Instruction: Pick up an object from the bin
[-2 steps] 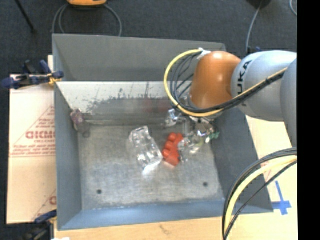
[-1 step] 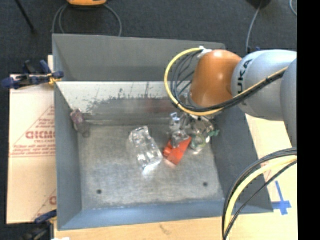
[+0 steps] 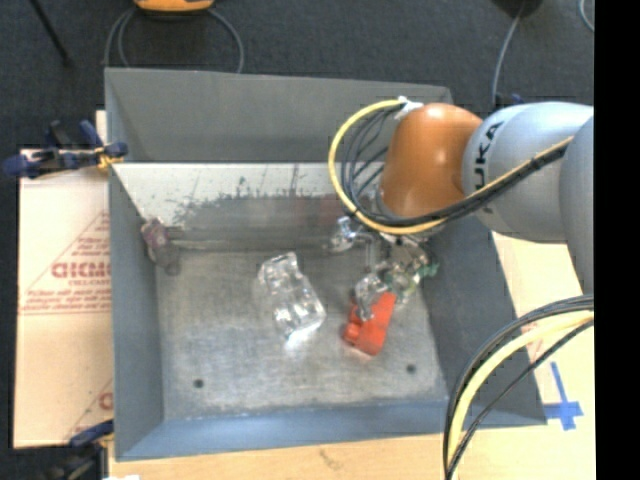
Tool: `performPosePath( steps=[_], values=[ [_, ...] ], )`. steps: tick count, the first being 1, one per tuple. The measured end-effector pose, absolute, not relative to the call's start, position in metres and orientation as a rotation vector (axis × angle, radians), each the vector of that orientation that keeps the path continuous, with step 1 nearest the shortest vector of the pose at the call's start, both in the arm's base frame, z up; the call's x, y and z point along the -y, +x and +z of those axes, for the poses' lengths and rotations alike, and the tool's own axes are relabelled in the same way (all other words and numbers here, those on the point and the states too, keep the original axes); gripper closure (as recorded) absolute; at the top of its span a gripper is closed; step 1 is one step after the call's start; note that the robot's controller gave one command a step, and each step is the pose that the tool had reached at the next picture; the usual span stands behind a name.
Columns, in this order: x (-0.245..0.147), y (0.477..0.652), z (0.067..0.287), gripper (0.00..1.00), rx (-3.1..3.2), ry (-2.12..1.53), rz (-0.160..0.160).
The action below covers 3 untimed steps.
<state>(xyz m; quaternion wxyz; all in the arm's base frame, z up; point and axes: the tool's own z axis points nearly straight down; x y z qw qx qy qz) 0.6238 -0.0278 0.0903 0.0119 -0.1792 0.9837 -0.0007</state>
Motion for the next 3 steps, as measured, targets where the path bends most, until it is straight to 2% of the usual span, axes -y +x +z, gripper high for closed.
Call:
performPosePath(
  steps=[1,2,3],
  values=[
    [0.030,0.532,0.122,0.00,-2.969,-1.022,-0.001],
    [0.095,0.552,0.073,0.00,-2.794,-1.415,-0.002],
    [0.094,0.554,0.076,1.00,-2.789,-1.411,-0.006]
  ],
)
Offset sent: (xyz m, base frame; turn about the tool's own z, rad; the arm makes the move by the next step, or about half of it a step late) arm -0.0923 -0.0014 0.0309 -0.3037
